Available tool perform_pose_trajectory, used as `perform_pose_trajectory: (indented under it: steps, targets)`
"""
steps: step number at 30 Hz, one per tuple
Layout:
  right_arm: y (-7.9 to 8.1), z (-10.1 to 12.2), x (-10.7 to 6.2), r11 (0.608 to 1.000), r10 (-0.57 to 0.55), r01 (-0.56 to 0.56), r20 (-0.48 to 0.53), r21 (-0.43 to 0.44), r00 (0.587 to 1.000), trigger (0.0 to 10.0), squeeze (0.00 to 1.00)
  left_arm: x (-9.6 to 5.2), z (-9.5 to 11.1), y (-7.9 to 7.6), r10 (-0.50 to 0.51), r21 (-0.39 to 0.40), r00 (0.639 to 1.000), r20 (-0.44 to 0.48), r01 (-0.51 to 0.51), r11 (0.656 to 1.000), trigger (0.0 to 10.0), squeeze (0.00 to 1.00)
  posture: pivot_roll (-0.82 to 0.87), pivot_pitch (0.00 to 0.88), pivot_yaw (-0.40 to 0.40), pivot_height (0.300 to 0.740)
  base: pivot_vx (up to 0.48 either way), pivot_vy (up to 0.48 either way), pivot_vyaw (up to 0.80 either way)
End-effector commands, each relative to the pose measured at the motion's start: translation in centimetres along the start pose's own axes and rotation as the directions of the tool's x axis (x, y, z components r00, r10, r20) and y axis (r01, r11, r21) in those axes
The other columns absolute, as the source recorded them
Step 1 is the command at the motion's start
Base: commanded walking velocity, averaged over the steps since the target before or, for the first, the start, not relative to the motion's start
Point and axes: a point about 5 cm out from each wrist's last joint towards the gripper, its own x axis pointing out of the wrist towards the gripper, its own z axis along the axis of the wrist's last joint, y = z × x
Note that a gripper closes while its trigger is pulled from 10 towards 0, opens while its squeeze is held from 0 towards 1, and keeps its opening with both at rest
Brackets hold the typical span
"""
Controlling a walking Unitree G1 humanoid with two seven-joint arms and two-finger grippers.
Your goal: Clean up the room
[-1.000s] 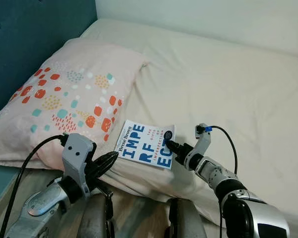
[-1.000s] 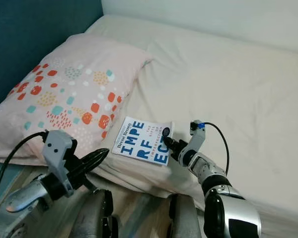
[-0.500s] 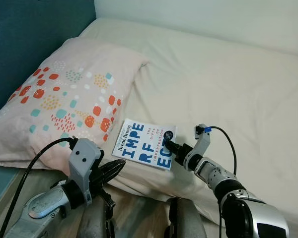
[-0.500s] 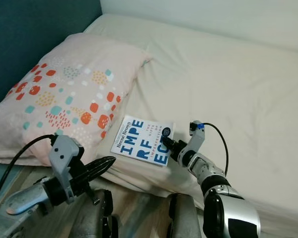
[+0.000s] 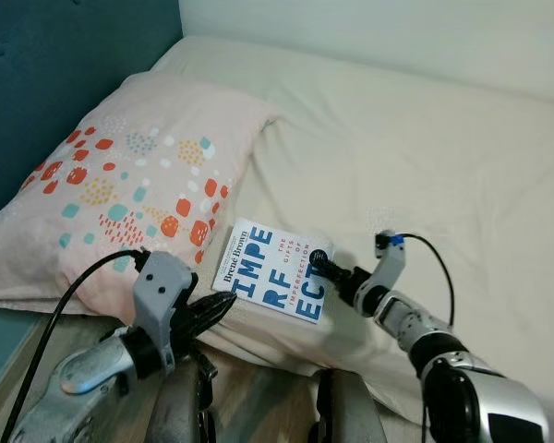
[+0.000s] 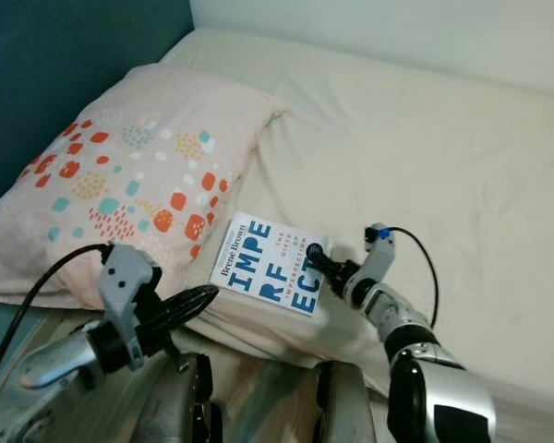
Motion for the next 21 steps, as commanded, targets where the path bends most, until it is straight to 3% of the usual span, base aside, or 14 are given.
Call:
perform_pose_trajectory:
  steps: [1, 2, 4, 8, 10, 12, 14, 15, 17, 21]
  targets:
    - [-1.0, -0.4, -0.7, 0.998, -0.038, 0.034, -0.065, -0.059, 0.997, 10.0, 0.0, 0.8, -0.8, -0.5, -0.035, -0.042, 0.999, 0.009, 0.036, 0.998, 10.0, 0.0, 0.09, 0.133, -0.045, 0.596, 0.0, 0.0, 0.0]
    - [-1.0, -0.4, -0.7, 0.998, -0.038, 0.034, -0.065, -0.059, 0.997, 10.0, 0.0, 0.8, -0.8, -0.5, -0.035, -0.042, 0.999, 0.009, 0.036, 0.998, 10.0, 0.0, 0.09, 0.133, -0.045, 0.596, 0.0, 0.0, 0.0]
    - [-1.5, -0.7, -1.1, 0.988, -0.045, 0.024, -0.137, -0.155, 0.99, 10.0, 0.0, 1.4, -1.3, -0.5, -0.039, -0.065, 0.999, 0.012, 0.039, 0.997, 10.0, 0.0, 0.05, 0.095, -0.042, 0.596, 0.0, 0.0, 0.0]
    - [-1.6, -0.6, -1.2, 0.975, -0.028, -0.004, -0.138, -0.224, 0.99, 10.0, 0.0, 2.0, -2.2, -0.4, -0.023, -0.082, 1.0, -0.015, 0.022, 0.996, 10.0, 0.0, 0.04, 0.079, -0.042, 0.596, 0.0, 0.0, 0.0]
    - [-1.0, -0.1, -1.0, 0.962, 0.0, -0.023, -0.084, -0.27, 0.996, 10.0, 0.0, 2.3, -3.0, 0.0, 0.018, -0.079, 0.999, -0.042, -0.021, 0.997, 10.0, 0.0, 0.02, 0.051, -0.038, 0.596, 0.0, 0.0, 0.0]
    - [0.8, 0.4, -0.5, 0.916, 0.047, -0.024, 0.048, -0.4, 0.998, 10.0, 0.0, 2.9, -4.6, 1.0, 0.141, -0.044, 0.986, -0.084, -0.145, 0.988, 10.0, 0.0, 0.0, 0.04, -0.03, 0.596, 0.0, 0.0, 0.0]
    - [2.7, -0.3, -0.5, 0.889, 0.07, 0.003, 0.143, -0.458, 0.987, 10.0, 0.0, 3.2, -5.9, 2.1, 0.26, -0.009, 0.956, -0.132, -0.264, 0.965, 10.0, 0.0, -0.01, 0.032, -0.019, 0.596, 0.0, 0.0, 0.0]
    - [3.4, -0.8, -0.6, 0.881, 0.049, 0.045, 0.186, -0.471, 0.981, 10.0, 0.0, 3.2, -6.1, 2.6, 0.316, 0.027, 0.939, -0.137, -0.316, 0.948, 10.0, 0.0, -0.02, 0.026, -0.012, 0.596, 0.0, 0.0, 0.0]
    - [4.4, -2.2, -1.2, 0.903, -0.001, 0.122, 0.281, -0.411, 0.96, 10.0, 0.0, 3.3, -6.4, 3.4, 0.415, 0.066, 0.902, -0.119, -0.41, 0.91, 10.0, 0.0, -0.02, 0.023, -0.009, 0.596, 0.0, 0.0, 0.0]
    - [4.7, -4.2, -1.7, 0.918, -0.064, 0.176, 0.307, -0.355, 0.95, 10.0, 0.0, 3.5, -6.6, 4.1, 0.485, 0.083, 0.866, -0.124, -0.478, 0.875, 10.0, 0.0, -0.03, 0.019, -0.008, 0.611, 0.0, 0.0, 0.0]
